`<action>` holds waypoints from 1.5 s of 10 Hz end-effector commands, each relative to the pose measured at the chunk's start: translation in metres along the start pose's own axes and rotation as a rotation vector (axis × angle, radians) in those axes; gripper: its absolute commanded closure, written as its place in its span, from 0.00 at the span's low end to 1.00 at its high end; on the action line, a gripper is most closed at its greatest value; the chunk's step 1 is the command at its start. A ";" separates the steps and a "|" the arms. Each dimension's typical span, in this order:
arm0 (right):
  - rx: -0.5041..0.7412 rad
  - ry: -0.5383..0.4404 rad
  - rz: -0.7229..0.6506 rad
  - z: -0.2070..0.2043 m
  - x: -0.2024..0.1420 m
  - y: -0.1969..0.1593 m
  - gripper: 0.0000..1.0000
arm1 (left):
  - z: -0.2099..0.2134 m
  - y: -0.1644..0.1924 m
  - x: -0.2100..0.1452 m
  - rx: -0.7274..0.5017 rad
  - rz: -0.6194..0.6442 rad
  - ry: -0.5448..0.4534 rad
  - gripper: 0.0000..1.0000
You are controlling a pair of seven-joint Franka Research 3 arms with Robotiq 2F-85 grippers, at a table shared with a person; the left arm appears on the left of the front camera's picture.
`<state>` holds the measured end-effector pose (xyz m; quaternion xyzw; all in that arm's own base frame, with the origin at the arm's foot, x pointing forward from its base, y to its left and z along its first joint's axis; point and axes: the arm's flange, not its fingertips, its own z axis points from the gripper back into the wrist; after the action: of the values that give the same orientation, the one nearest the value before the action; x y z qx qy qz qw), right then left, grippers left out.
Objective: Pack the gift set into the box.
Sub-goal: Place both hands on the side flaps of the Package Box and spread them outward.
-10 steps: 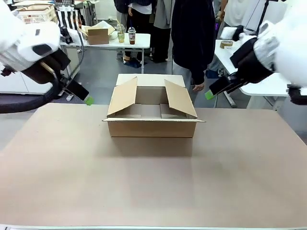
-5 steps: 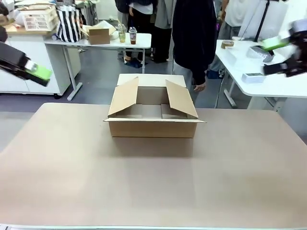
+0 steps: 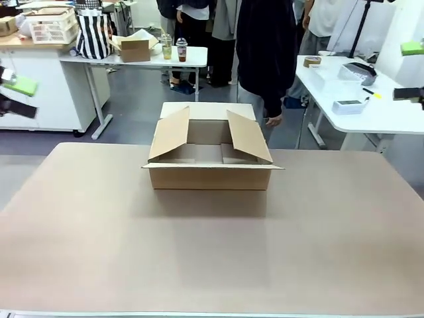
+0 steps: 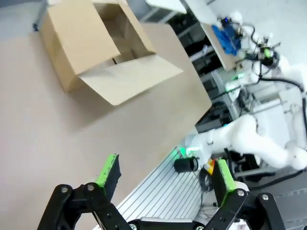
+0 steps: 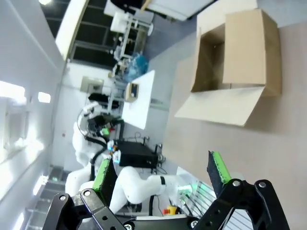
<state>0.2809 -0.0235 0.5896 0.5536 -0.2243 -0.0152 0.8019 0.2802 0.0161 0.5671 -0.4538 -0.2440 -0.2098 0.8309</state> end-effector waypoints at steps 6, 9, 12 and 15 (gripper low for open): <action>0.023 0.012 0.053 -0.001 -0.002 0.009 0.00 | -0.005 -0.007 0.001 0.002 -0.042 0.028 0.00; 0.023 0.012 0.053 -0.001 -0.002 0.009 0.00 | -0.036 -0.073 0.079 0.297 -0.145 0.195 0.00; 0.023 0.012 0.053 -0.001 -0.002 0.009 0.00 | -0.147 -0.082 0.157 0.474 -0.068 0.405 0.00; 0.023 0.012 0.053 -0.001 -0.002 0.009 0.00 | -0.268 -0.078 0.176 0.789 -0.105 0.520 0.00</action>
<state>0.2732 -0.0201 0.5947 0.5494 -0.2250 -0.0009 0.8047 0.4243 -0.2541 0.5944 -0.0784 -0.1406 -0.2558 0.9532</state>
